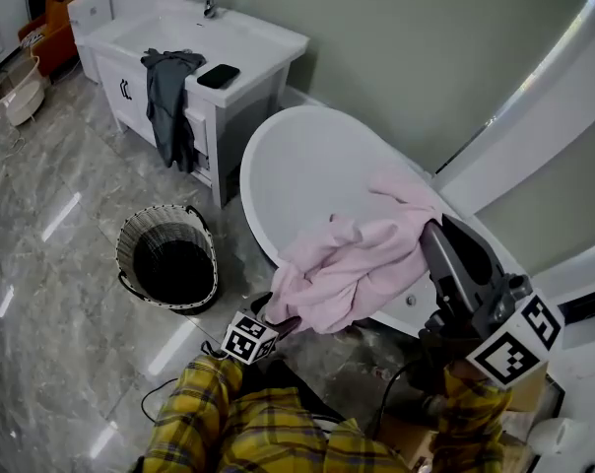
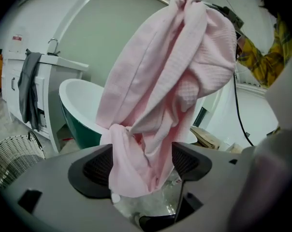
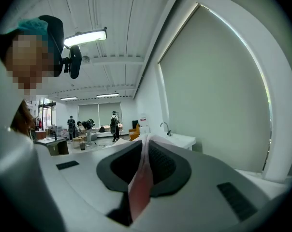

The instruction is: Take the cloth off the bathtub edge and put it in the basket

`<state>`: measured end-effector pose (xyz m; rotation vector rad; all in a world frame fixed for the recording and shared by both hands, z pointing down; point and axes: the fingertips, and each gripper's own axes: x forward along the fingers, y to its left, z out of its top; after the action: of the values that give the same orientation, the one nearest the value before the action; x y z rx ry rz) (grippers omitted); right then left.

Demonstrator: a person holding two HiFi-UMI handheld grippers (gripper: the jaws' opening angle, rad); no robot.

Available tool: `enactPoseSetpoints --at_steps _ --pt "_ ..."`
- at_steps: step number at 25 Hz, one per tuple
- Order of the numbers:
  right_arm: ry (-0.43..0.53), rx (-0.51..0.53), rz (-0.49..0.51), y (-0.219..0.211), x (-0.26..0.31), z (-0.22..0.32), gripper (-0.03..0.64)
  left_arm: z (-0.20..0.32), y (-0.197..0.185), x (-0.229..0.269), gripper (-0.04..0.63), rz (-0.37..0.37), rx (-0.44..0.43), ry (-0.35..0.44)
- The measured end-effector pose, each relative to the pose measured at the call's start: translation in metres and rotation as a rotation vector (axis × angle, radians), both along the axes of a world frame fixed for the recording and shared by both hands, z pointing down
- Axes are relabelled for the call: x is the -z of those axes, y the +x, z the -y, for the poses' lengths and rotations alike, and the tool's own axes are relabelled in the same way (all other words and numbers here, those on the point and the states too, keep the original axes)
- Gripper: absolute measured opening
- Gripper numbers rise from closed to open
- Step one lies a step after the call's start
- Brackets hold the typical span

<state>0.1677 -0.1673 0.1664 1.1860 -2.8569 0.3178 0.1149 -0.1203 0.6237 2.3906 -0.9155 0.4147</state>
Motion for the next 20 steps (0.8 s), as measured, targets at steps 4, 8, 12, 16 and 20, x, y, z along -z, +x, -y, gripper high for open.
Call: enactPoseSetpoints --at_steps 4,8,12,16,20 --pt "0.006 -0.029 -0.031 0.014 -0.001 -0.001 0.057 0.013 0.000 -0.035 0.387 0.008 0.073 -0.058" --pt "0.004 -0.053 -0.062 0.037 -0.002 -0.009 0.057 0.023 -0.002 -0.061 0.393 0.030 0.176 -0.116" --pt "-0.015 -0.063 -0.082 0.050 -0.015 -0.010 0.057 0.034 0.004 -0.076 0.393 -0.016 0.246 -0.180" --pt "-0.036 -0.067 -0.084 0.062 -0.031 -0.010 0.057 0.036 0.016 -0.088 0.386 -0.029 0.261 -0.236" --pt "-0.061 -0.063 -0.092 0.068 -0.049 -0.009 0.057 0.036 0.022 -0.083 0.070 0.023 0.187 -0.199"
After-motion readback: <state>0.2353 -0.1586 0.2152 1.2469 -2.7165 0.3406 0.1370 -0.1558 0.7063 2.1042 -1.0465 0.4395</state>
